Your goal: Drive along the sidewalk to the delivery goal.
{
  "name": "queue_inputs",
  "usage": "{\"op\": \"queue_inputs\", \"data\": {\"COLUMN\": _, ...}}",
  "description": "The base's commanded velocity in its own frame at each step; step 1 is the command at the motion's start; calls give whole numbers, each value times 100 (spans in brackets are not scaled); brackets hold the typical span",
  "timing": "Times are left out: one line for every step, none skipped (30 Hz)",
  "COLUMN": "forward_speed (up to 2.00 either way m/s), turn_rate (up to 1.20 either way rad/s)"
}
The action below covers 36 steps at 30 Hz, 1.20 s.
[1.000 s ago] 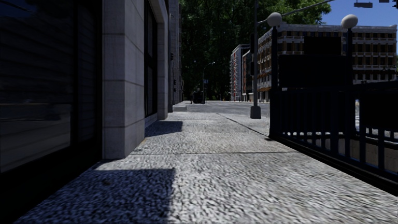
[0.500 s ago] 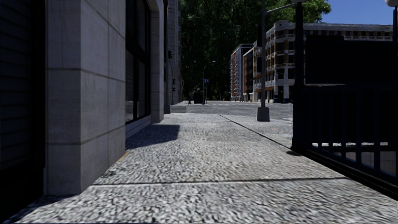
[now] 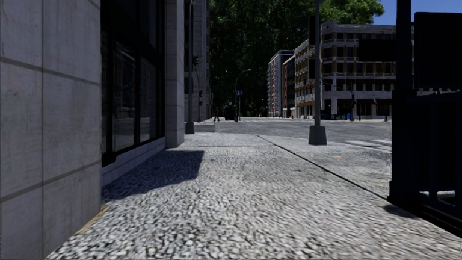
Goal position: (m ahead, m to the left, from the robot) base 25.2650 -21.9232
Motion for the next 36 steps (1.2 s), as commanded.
{"op": "queue_inputs", "data": {"forward_speed": 200, "turn_rate": 0}}
{"op": "queue_inputs", "data": {"forward_speed": 200, "turn_rate": 0}}
{"op": "queue_inputs", "data": {"forward_speed": 200, "turn_rate": 0}}
{"op": "queue_inputs", "data": {"forward_speed": 200, "turn_rate": 0}}
{"op": "queue_inputs", "data": {"forward_speed": 200, "turn_rate": 0}}
{"op": "queue_inputs", "data": {"forward_speed": 200, "turn_rate": 0}}
{"op": "queue_inputs", "data": {"forward_speed": 200, "turn_rate": 0}}
{"op": "queue_inputs", "data": {"forward_speed": 200, "turn_rate": 0}}
{"op": "queue_inputs", "data": {"forward_speed": 200, "turn_rate": 0}}
{"op": "queue_inputs", "data": {"forward_speed": 200, "turn_rate": 0}}
{"op": "queue_inputs", "data": {"forward_speed": 200, "turn_rate": -18}}
{"op": "queue_inputs", "data": {"forward_speed": 200, "turn_rate": -18}}
{"op": "queue_inputs", "data": {"forward_speed": 200, "turn_rate": -36}}
{"op": "queue_inputs", "data": {"forward_speed": 200, "turn_rate": -43}}
{"op": "queue_inputs", "data": {"forward_speed": 200, "turn_rate": -45}}
{"op": "queue_inputs", "data": {"forward_speed": 200, "turn_rate": -45}}
{"op": "queue_inputs", "data": {"forward_speed": 200, "turn_rate": -50}}
{"op": "queue_inputs", "data": {"forward_speed": 200, "turn_rate": -57}}
{"op": "queue_inputs", "data": {"forward_speed": 200, "turn_rate": -60}}
{"op": "queue_inputs", "data": {"forward_speed": 200, "turn_rate": -60}}
{"op": "queue_inputs", "data": {"forward_speed": 200, "turn_rate": -61}}
{"op": "queue_inputs", "data": {"forward_speed": 200, "turn_rate": -61}}
{"op": "queue_inputs", "data": {"forward_speed": 200, "turn_rate": -61}}
{"op": "queue_inputs", "data": {"forward_speed": 200, "turn_rate": -61}}
{"op": "queue_inputs", "data": {"forward_speed": 200, "turn_rate": -61}}
{"op": "queue_inputs", "data": {"forward_speed": 200, "turn_rate": -61}}
{"op": "queue_inputs", "data": {"forward_speed": 200, "turn_rate": -61}}
{"op": "queue_inputs", "data": {"forward_speed": 200, "turn_rate": -61}}
{"op": "queue_inputs", "data": {"forward_speed": 200, "turn_rate": -61}}
{"op": "queue_inputs", "data": {"forward_speed": 200, "turn_rate": -61}}
{"op": "queue_inputs", "data": {"forward_speed": 200, "turn_rate": -61}}
{"op": "queue_inputs", "data": {"forward_speed": 200, "turn_rate": -61}}
{"op": "queue_inputs", "data": {"forward_speed": 200, "turn_rate": -61}}
{"op": "queue_inputs", "data": {"forward_speed": 200, "turn_rate": -61}}
{"op": "queue_inputs", "data": {"forward_speed": 200, "turn_rate": -61}}
{"op": "queue_inputs", "data": {"forward_speed": 200, "turn_rate": -61}}
